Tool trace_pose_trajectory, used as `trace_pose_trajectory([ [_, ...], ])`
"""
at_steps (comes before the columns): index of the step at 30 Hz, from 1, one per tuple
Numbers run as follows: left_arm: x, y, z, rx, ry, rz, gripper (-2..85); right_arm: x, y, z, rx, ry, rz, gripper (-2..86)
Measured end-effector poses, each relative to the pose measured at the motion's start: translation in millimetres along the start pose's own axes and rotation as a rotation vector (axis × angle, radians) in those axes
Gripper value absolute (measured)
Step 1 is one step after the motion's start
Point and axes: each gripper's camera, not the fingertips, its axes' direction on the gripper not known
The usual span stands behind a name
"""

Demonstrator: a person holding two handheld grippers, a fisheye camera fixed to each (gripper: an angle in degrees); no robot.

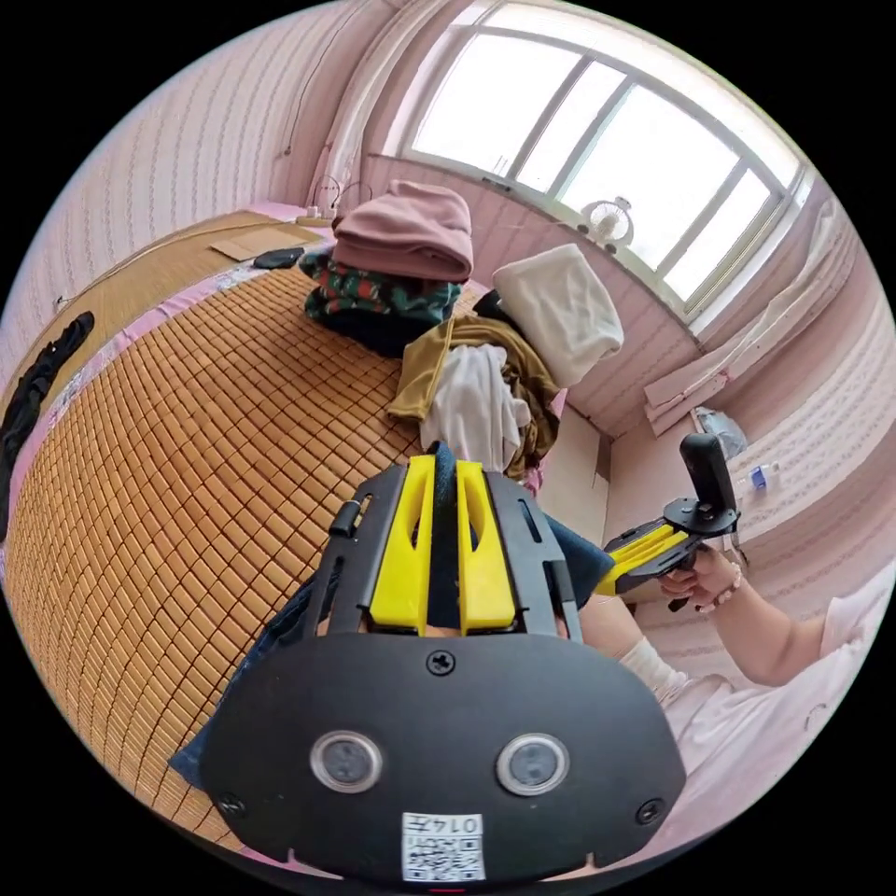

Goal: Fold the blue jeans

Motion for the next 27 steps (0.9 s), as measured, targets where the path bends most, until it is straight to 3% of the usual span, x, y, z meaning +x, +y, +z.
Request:
trace_pose_trajectory([
  [4,-12.6,49.5,-89.7,0.147,-0.025,-0.011,4.3,-57.8,-14.6,7.3,0.010,-0.216,-0.204,1.4],
  [7,-20.5,127.1,-162.0,0.183,-0.320,0.001,4.4,-143.9,-38.4,89.6,-0.206,-0.290,-0.475,1.5],
  [11,-52.8,247.4,-203.7,0.084,-0.756,-0.277,4.7,-205.7,-44.2,226.0,-0.520,-0.221,-0.583,1.7],
  [13,-58.5,294.7,-210.9,0.072,-0.731,-0.401,4.9,-207.9,-31.8,288.7,-0.681,-0.104,-0.576,1.1],
  [17,-50.8,371.4,-203.7,0.108,-0.655,-0.570,5.2,-200.2,-18.7,300.2,-0.688,0.033,-0.554,0.5],
  [20,-53.4,392.8,-182.4,0.144,-0.537,-0.647,5.7,-190.4,-14.7,290.4,-0.611,0.165,-0.525,0.0],
  [23,-61.6,388.5,-148.0,0.146,-0.397,-0.657,6.5,-171.0,-5.9,307.1,-0.671,0.313,-0.452,-0.2],
  [27,-77.5,376.4,-101.8,-0.002,-0.455,-0.647,6.5,-170.1,5.8,334.2,-0.697,0.344,-0.402,-0.3],
])
